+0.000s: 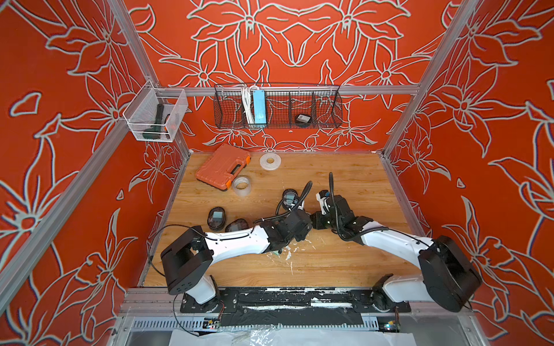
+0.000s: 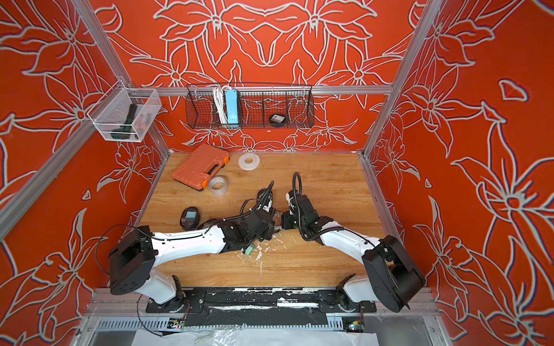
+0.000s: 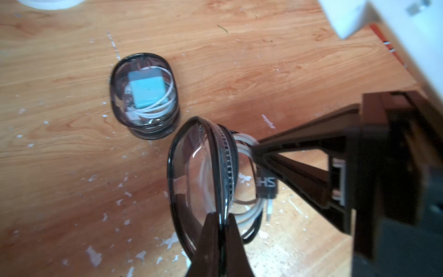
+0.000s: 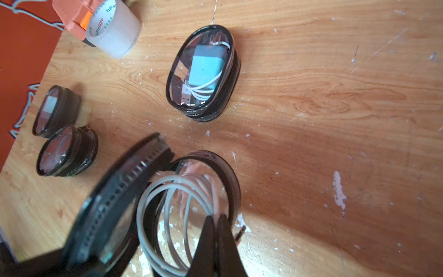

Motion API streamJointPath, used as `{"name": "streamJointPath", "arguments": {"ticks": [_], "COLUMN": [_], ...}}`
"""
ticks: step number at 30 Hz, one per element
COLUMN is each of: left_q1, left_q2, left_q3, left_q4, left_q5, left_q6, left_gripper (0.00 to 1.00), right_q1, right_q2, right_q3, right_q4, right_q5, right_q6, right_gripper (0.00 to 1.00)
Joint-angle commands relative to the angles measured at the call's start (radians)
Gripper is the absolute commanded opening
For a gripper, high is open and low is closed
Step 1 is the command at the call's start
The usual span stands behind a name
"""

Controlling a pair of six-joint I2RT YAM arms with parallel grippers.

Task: Pack away charging kits
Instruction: Place the charging cable in the storage bag.

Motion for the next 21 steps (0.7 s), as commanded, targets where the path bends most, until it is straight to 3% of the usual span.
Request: {"name": "streamJointPath", "arguments": {"ticks": [1, 13, 15, 21], "left_q1": [-0.018, -0.025, -0.025, -0.025], "left_q2": [0.0, -0.015, -0.014, -0.006], "left_q3": [-0.004, -0.029, -0.027, -0.001], "left_q4": [0.067, 0.081, 0.072, -0.002], "left_q5": [0.046, 0.027, 0.006, -0.113], "left_q6": [0.011, 0.002, -0.002, -0.045], "left_gripper": [0.0, 0.0, 0.0, 0.0], "right_q1": [0.004, 0.003, 0.003, 0.006], "right_q2": [0.026, 0.082, 0.068, -0.006], "right_q3": [0.001, 0.036, 0.035, 0.04], "right_q4": [0.038, 0.028, 0.019, -0.018], "right_q5": [-0.017, 0.027, 0.03, 0.02], "right_q6": [0.034, 0.078, 0.078, 0.068], "right_gripper": [0.0, 0.0, 0.08, 0.43]}}
